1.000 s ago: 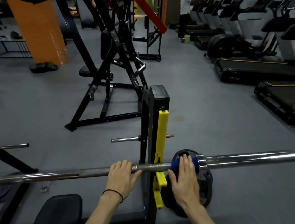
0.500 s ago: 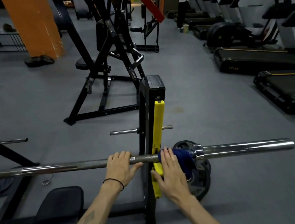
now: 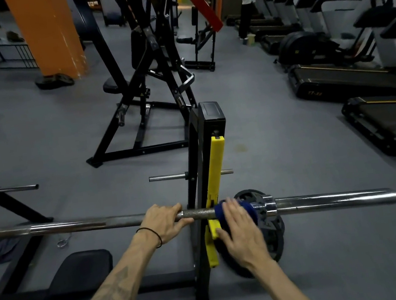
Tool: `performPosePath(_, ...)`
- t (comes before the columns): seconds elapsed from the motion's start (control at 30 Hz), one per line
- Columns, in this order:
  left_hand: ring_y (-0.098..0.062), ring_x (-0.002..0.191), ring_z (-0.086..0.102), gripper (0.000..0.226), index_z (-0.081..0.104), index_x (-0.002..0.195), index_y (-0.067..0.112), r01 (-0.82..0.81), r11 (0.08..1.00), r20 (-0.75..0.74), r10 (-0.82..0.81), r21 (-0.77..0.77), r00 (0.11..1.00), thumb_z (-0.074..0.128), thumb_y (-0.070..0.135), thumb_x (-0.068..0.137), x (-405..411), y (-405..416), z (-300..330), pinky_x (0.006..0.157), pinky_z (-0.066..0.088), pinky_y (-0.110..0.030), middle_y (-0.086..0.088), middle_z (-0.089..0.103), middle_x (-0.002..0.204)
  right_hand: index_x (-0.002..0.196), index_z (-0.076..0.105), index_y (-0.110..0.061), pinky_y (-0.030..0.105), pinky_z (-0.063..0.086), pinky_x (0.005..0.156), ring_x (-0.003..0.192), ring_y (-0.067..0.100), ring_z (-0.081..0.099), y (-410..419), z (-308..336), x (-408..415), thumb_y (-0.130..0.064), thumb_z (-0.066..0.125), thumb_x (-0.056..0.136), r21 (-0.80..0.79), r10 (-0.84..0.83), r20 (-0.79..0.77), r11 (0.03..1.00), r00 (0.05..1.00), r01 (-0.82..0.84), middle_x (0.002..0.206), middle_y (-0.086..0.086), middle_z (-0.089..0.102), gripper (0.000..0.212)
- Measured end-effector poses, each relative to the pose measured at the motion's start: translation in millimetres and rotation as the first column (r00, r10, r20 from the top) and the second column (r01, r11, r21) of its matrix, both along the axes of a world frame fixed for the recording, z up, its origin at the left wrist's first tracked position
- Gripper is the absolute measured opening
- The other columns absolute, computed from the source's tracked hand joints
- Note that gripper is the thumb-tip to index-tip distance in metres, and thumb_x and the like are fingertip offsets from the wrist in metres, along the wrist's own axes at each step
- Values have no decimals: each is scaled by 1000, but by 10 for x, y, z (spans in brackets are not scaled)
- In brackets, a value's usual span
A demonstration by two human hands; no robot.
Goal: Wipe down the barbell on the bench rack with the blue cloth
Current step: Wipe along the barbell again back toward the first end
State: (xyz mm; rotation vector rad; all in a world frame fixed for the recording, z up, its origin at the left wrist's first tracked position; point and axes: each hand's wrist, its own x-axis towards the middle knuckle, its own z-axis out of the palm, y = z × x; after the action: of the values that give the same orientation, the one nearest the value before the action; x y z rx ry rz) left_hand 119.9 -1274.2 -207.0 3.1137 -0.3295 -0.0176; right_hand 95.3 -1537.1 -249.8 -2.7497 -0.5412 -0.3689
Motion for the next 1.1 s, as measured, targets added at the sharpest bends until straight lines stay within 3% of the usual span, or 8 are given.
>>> performPosePath(0.17, -21, 67, 56, 63, 55, 89, 24, 1, 1000, -130, 3, 27, 991, 24, 80, 91, 131, 44, 68, 65, 45, -36, 5, 58, 72, 163, 8, -11, 33, -8, 129, 158, 11, -15, 180, 72, -24, -75, 4, 98, 204, -244, -158, 940, 957, 273, 173, 4, 1, 91)
performPosePath(0.33, -20, 70, 61, 85, 67, 85, 16, -64, 992, -349, 21, -113, 937, 28, 91, 81, 356, 71, 114, 66, 45, -35, 3, 63, 73, 164, 21, -11, 38, 9, 127, 160, 16, 3, 85, 17, -79, -65, 24, 107, -16, 68, -31, 998, 997, -68, 173, 4, 13, 78)
performPosePath(0.4, -16, 62, 56, 86, 65, 83, 20, -34, 995, -273, 6, -98, 962, 18, 92, 80, 287, 62, 119, 61, 43, -33, 6, 59, 68, 163, 25, -12, 38, 14, 126, 160, 16, 10, -170, 6, 35, -63, 24, 108, -43, 49, 26, 998, 998, -48, 172, 4, 18, 75)
performPosePath(0.53, -16, 61, 58, 76, 53, 76, 27, -6, 992, 146, 24, -125, 989, 5, 84, 86, 31, 2, -85, 55, 34, -30, 9, 52, 66, 162, 15, -13, 37, 2, 129, 160, 16, 0, 222, 11, -31, -70, 13, 104, 228, -216, -111, 945, 970, 236, 171, 1, 9, 81)
performPosePath(0.63, -19, 67, 55, 55, 61, 82, 26, 17, 986, 386, 50, -167, 921, 27, 67, 98, -108, -50, -351, 62, 36, -33, 7, 53, 74, 163, 16, -12, 34, -1, 129, 160, 14, -4, 407, 2, -123, -69, 18, 106, 158, -56, -102, 985, 993, 72, 171, 2, 8, 81)
performPosePath(0.73, -16, 76, 53, 44, 65, 101, 24, 0, 978, 418, 88, -207, 904, 38, 58, 97, -160, -53, -453, 74, 45, -35, 8, 55, 84, 163, 24, -12, 39, 14, 127, 160, 15, 7, -6, -10, 1, -63, 21, 108, -1, 2, 11, 1000, 1000, -2, 171, 3, 15, 75)
performPosePath(0.9, -15, 83, 54, 49, 65, 108, 24, -10, 973, 397, 103, -229, 912, 35, 61, 96, -190, -71, -429, 82, 47, -35, 9, 57, 91, 163, 17, -11, 44, 8, 130, 160, 13, -4, 181, 11, -20, -74, 11, 101, 282, -248, -128, 919, 960, 274, 172, 1, 9, 88)
performPosePath(1.1, -14, 80, 50, 47, 62, 101, 25, -17, 975, 408, 108, -221, 907, 39, 65, 93, -185, -75, -416, 80, 45, -33, 8, 51, 89, 160, 32, -8, 37, 14, 127, 158, 20, 18, -115, 3, 43, -59, 24, 109, -3, 34, 50, 999, 998, -34, 170, 8, 24, 73)
